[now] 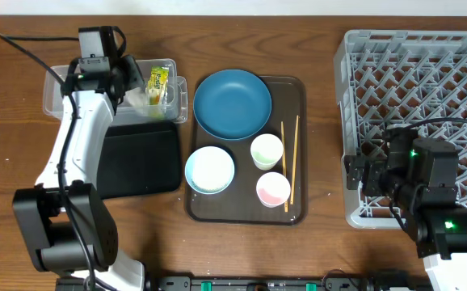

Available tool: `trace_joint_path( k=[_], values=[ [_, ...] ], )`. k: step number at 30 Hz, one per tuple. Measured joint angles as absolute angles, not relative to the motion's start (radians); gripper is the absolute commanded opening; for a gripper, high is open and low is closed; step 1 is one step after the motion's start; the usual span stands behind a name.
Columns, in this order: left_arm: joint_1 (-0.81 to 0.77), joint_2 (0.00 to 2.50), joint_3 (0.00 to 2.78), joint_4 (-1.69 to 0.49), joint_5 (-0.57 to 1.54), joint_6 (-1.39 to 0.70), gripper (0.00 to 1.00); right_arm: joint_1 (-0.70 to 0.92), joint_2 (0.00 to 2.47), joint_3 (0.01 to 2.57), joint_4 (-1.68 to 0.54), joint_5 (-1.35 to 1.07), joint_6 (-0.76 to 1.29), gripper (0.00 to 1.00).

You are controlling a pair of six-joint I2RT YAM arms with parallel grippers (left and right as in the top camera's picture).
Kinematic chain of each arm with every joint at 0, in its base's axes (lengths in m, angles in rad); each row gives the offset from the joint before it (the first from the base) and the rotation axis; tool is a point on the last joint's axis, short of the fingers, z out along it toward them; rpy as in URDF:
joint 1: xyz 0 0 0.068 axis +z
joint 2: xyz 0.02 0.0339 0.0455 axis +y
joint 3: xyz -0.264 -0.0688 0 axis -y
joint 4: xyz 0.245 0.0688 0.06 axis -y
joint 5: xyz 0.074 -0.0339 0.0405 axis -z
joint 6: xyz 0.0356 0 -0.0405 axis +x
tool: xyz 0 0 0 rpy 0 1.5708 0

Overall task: Sort waste into correct bins and load items into the dishwasher rack
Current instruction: 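Grasp the tissue with the left gripper and drop it into the clear bin, then grasp the pink cup with the left gripper and lift it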

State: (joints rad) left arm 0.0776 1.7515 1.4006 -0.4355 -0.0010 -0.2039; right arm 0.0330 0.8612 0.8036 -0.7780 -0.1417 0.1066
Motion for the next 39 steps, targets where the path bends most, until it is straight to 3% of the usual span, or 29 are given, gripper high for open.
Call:
trace_joint_path(
  k=[6, 11, 17, 22, 31, 39],
  values=[
    [0.052, 1.693, 1.401, -0.562, 0.075, -0.202, 0.75, 0.033, 0.861, 0.804, -0.778, -0.142, 0.107, 0.99],
    [-0.058, 1.617, 1.402, -0.771, 0.116, -0.210, 0.85, 0.033, 0.861, 0.804, -0.778, -0.142, 0.106, 0.99],
    [-0.253, 1.606, 1.398, -0.956, 0.136, -0.239, 0.86, 0.033, 0.861, 0.804, -0.778, -0.142, 0.106, 0.99],
    [-0.423, 1.606, 1.354, -0.987, 0.148, -0.288, 0.83, 0.033, 0.861, 0.804, -0.778, -0.142, 0.106, 0.99],
    [-0.626, 1.606, 1.222, -0.895, 0.190, -0.397, 0.76, 0.033, 0.861, 0.804, -0.782, -0.142, 0.106, 0.99],
    [-0.744, 1.618, 1.181, -0.806, 0.231, -0.456, 0.76, 0.033, 0.861, 0.804, -0.793, -0.142, 0.106, 0.99]
  ],
)
